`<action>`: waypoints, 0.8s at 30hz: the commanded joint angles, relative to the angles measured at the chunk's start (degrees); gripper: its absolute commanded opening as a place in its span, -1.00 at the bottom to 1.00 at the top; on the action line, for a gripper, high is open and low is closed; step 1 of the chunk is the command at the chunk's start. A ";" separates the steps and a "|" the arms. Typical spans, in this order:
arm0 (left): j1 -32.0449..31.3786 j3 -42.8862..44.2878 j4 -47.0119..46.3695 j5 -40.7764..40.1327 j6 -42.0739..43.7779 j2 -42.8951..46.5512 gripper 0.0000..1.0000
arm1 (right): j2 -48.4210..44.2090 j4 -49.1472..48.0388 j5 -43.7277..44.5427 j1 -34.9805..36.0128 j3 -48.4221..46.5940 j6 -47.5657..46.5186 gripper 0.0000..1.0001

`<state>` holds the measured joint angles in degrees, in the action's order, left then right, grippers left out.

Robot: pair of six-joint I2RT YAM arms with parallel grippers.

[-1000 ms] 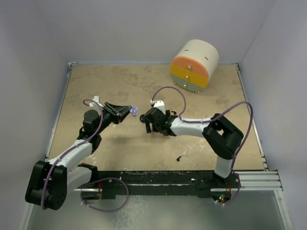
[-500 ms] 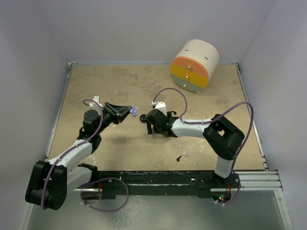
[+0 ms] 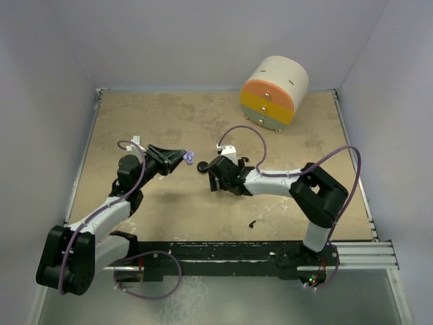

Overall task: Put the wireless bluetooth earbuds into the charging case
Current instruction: Pick up the earbud from the center of the board.

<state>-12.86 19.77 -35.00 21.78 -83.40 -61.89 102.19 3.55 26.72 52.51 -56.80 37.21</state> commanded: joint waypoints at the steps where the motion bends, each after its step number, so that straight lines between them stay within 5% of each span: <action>1: 0.38 0.10 -3.20 0.33 0.38 0.26 -1.00 | -1.60 2.17 1.13 0.26 1.05 1.28 0.81; 24: 0.38 -0.44 -3.65 0.48 -0.01 0.72 -1.00 | 4.20 -1.90 -2.82 2.02 -4.21 -1.33 0.42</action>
<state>-12.86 19.75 -35.03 21.78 -83.40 -61.87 104.79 1.91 25.85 54.00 -59.64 35.77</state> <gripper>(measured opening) 0.227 0.726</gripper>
